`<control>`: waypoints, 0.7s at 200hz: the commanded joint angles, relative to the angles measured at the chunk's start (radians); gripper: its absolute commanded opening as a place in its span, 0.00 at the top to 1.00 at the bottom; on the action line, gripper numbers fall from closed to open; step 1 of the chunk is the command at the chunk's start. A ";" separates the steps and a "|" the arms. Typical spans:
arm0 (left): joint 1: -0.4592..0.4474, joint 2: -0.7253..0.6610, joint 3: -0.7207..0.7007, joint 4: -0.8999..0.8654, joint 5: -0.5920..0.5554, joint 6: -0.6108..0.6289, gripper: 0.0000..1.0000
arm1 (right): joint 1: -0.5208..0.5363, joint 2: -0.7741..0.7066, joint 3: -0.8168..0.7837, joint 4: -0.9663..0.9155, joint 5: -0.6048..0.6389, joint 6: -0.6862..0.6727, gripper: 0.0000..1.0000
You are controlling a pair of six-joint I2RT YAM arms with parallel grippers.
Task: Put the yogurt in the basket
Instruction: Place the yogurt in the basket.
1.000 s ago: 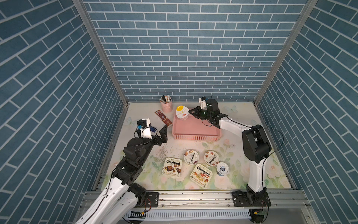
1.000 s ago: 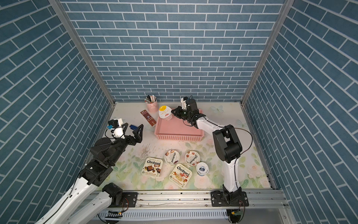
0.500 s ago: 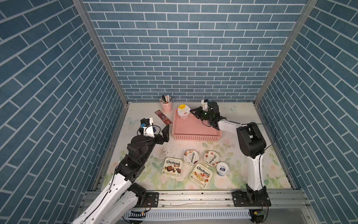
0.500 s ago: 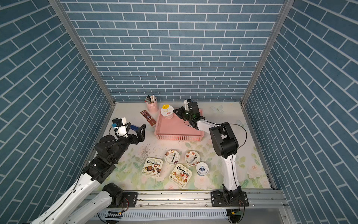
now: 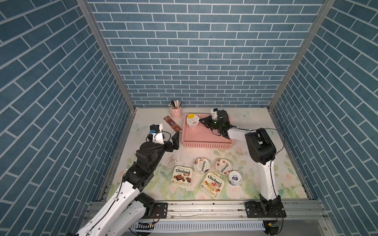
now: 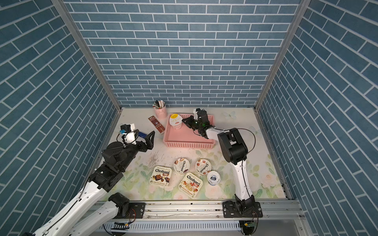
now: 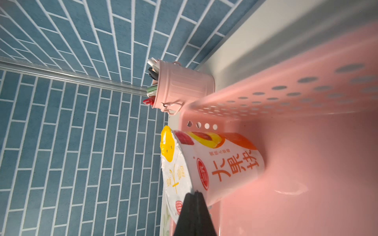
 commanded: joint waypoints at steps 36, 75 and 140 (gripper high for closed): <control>-0.007 0.002 -0.005 0.008 0.000 0.012 0.00 | 0.014 0.059 0.069 0.022 -0.023 0.029 1.00; -0.006 0.013 -0.004 0.009 -0.001 0.012 0.00 | 0.015 0.082 0.103 0.008 -0.025 0.029 1.00; -0.006 0.035 0.000 0.006 0.003 0.019 0.00 | 0.015 0.119 0.136 -0.004 -0.017 0.033 1.00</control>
